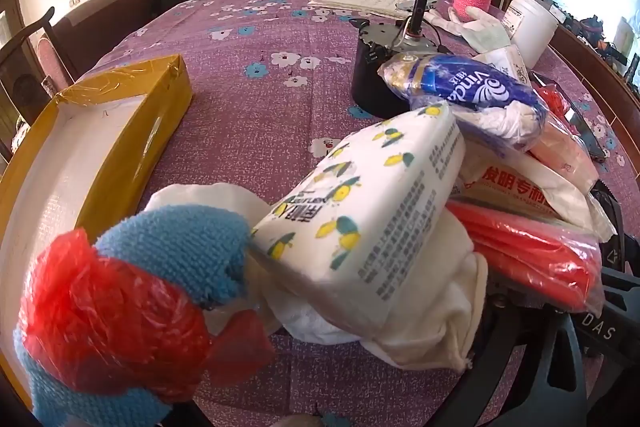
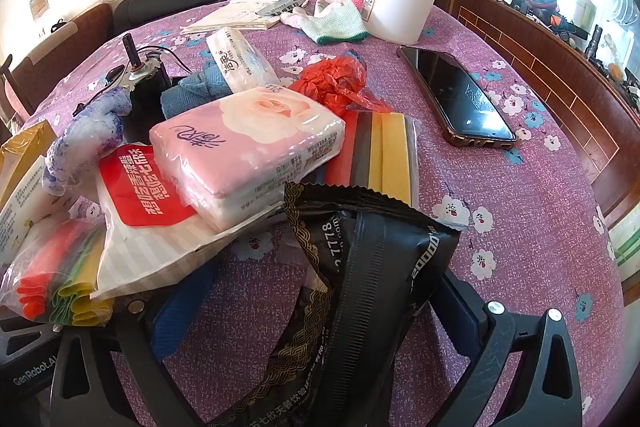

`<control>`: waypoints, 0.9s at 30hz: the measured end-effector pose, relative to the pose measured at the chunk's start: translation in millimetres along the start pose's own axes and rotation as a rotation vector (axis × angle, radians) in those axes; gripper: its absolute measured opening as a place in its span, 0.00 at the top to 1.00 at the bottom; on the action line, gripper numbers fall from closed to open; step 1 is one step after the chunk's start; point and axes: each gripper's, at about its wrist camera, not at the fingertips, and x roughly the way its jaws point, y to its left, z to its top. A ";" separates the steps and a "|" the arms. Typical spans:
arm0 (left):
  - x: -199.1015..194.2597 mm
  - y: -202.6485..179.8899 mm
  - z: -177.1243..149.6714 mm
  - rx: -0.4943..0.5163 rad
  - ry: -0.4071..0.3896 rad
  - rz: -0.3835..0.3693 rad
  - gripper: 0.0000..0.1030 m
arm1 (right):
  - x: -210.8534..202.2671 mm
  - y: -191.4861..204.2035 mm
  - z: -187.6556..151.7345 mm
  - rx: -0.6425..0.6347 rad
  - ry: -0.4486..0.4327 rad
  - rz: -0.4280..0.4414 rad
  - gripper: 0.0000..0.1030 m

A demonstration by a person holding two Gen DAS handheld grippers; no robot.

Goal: Organize soft objects

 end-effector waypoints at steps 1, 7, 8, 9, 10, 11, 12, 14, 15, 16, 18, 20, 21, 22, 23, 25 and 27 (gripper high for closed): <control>0.0 0.0 0.0 0.001 0.000 0.001 0.00 | 0.0 0.0 0.0 0.001 0.000 0.001 0.01; 0.0 -0.1 0.1 0.001 0.001 0.002 0.00 | 0.1 -0.4 0.3 0.001 0.002 0.002 0.01; 0.0 -0.2 0.1 0.001 0.001 0.002 0.00 | 0.1 -0.5 0.4 0.001 0.002 0.001 0.01; 0.0 -0.3 0.2 0.001 0.001 0.002 0.00 | 0.1 -0.6 0.5 0.001 0.002 0.001 0.01; 0.0 -0.3 0.3 0.002 0.001 0.002 0.00 | 0.0 0.0 0.0 0.001 0.001 0.001 0.01; 0.0 -0.5 0.4 0.002 0.001 0.003 0.00 | 0.0 0.0 -0.1 0.001 0.001 0.001 0.01; 0.0 -0.6 0.5 0.002 0.001 0.003 0.00 | 0.1 0.0 0.0 0.001 0.001 0.001 0.01; 0.0 0.0 0.0 0.001 0.001 0.001 0.00 | 0.1 -0.1 0.0 0.001 0.001 0.001 0.01; 0.0 0.0 0.0 0.001 0.001 0.001 0.00 | 0.0 0.0 0.0 0.001 0.001 0.001 0.01; 0.0 -0.1 0.0 0.001 0.001 0.001 0.00 | 0.0 0.0 0.0 0.001 0.001 0.001 0.01; 0.0 0.0 0.0 0.001 0.001 0.001 0.00 | 0.1 0.0 0.0 0.001 0.001 0.001 0.01; 0.0 0.0 0.0 0.000 0.001 0.002 0.00 | 0.0 0.0 0.0 0.001 0.001 0.001 0.01; 0.0 0.0 0.0 -0.001 0.001 0.002 0.00 | 0.1 0.0 0.0 0.001 0.001 0.001 0.01; 0.0 -0.1 0.0 -0.004 0.003 0.005 0.00 | 0.1 0.0 0.0 0.001 0.001 0.001 0.01; -0.3 -0.2 -0.1 -0.008 0.007 0.008 0.00 | 0.0 -0.1 0.0 0.001 0.001 0.001 0.01; -0.4 -0.2 0.4 -0.007 0.024 0.008 0.00 | 0.0 -0.1 -0.1 0.001 0.002 0.002 0.01; 0.7 -1.5 2.0 0.001 0.058 0.006 0.00 | -0.9 -1.4 0.1 -0.016 0.023 0.021 0.01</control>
